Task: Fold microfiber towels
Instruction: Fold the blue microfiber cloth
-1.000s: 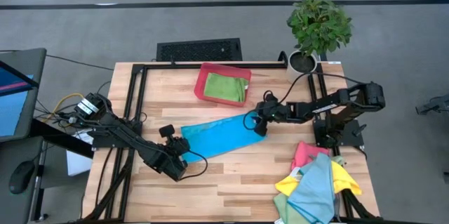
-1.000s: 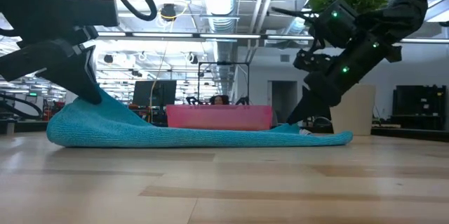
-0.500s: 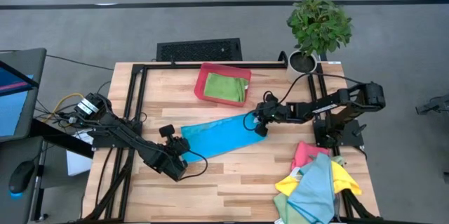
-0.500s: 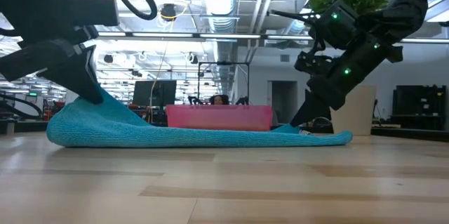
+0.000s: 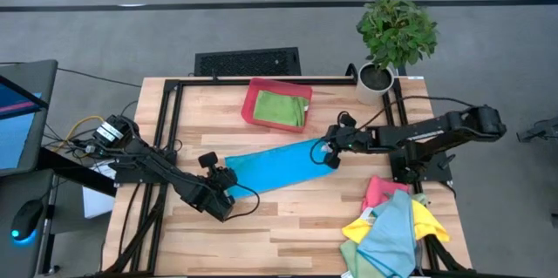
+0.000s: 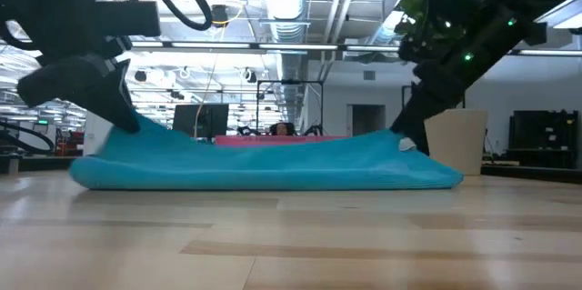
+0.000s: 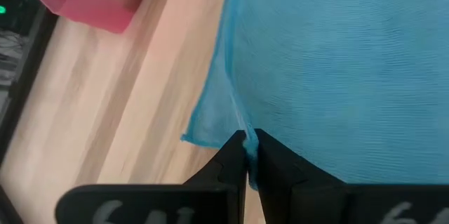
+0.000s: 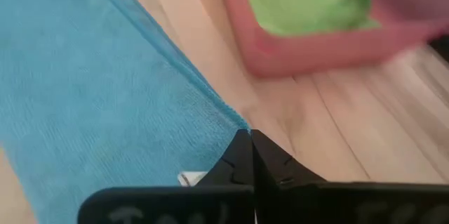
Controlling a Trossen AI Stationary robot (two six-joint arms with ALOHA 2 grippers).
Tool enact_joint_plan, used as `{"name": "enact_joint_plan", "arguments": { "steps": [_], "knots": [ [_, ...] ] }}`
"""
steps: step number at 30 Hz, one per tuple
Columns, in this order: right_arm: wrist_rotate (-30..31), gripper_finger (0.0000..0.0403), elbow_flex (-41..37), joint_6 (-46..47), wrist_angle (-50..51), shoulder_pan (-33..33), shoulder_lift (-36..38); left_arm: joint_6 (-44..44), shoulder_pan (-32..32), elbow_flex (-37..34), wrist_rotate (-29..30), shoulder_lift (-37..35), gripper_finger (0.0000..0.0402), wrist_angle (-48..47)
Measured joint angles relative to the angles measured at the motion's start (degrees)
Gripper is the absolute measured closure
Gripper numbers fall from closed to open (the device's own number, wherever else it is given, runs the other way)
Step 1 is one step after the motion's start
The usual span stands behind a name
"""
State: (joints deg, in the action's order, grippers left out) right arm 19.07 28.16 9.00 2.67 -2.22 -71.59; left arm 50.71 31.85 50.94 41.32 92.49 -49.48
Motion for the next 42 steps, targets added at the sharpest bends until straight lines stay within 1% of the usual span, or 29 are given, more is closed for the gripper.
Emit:
{"name": "enact_joint_plan", "arguments": {
  "steps": [4, 7, 14, 18, 21, 24, 31, 37, 39, 42],
  "knots": [
    [0.57, 0.0395, -0.02, 1.05, 2.01, -0.04, 0.52, -1.61, -1.45, 0.02, 1.51, -0.02, 0.0383, -0.06],
    [0.59, 0.0392, -0.04, 1.06, 1.62, -0.2, -0.44, -2.97, -2.56, 0.02, -0.15, -0.02, 0.0383, 0.02],
    [0.6, 0.0388, -0.04, 1.11, 1.05, -0.91, -5.82, -3.05, -3.77, 0.02, -0.89, -0.04, 0.0383, 0.47],
    [0.61, 0.0376, -0.06, 1.06, -0.96, -0.92, -8.93, -3.05, -3.85, 0.02, -1.89, -0.04, 0.0383, 0.53],
    [0.61, 0.0361, -0.07, 1.11, -2.12, -0.92, -9.51, -3.04, -3.83, 0.02, -2.39, -0.04, 0.0376, 0.55],
    [0.63, 0.0344, -0.07, 1.09, -2.02, -0.95, -9.22, -3.05, -3.84, 0.02, -2.56, -0.04, 0.0355, 0.55],
    [0.79, 0.0308, -0.07, 1.11, -1.88, -0.92, -5.57, -3.1, -3.84, 0.0, -5.1, -0.04, 0.0279, 0.54],
    [1.18, 0.0276, -0.07, 1.13, -1.83, -0.92, -0.03, -3.09, -3.82, 0.0, -3.55, -0.04, 0.0226, 0.21],
    [1.18, 0.0268, -0.07, 1.29, -1.99, -0.92, 2.02, -2.22, -3.82, 0.41, -3.09, -0.04, 0.0213, -1.97],
    [0.69, 0.0259, -0.13, 1.59, -4.22, -0.54, 3.52, 0.7, -3.54, 2.15, -0.78, -0.04, 0.0204, -7.08]
  ]
}}
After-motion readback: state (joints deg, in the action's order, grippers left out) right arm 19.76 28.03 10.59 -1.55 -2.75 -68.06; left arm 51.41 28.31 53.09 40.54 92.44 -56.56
